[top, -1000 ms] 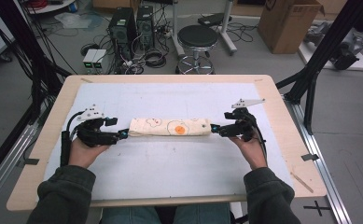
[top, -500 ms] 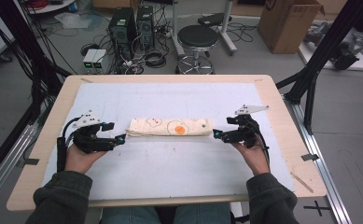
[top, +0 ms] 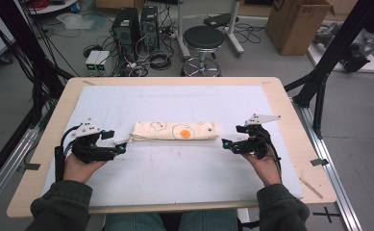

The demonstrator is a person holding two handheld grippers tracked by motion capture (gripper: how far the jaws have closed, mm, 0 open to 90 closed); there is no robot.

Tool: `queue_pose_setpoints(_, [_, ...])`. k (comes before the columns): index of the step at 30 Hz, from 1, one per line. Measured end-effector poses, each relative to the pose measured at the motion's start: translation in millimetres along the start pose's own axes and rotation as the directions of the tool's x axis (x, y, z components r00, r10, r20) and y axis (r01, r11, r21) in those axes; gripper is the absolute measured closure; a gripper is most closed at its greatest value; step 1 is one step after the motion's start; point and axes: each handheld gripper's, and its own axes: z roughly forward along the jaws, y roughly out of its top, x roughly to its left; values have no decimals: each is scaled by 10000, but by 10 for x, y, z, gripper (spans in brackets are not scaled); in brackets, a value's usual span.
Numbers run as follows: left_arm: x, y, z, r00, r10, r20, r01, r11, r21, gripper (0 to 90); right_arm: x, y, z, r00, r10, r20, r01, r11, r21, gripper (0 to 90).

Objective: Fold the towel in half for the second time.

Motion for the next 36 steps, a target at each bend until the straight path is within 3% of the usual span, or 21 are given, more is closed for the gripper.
queue_pose_setpoints(11, [-45, -104, -20, 10000, -41, 7, 41, 10000, 66, 280, 23, -145, -68, 10000, 37, 30, -37, 10000, -37, 122])
queue_pose_setpoints(25, [-149, -169, -50, 9997, 248, 43, -248, 9996, 97, 275, 53, -258, -133, 9999, 44, 95, -44, 10000, -4, 121])
queue_pose_setpoints(36, [-178, -291, -68, 10000, 84, 36, -85, 9998, 198, 267, 59, -376, -200, 9999, 6, 168, -7, 10000, 63, 121])
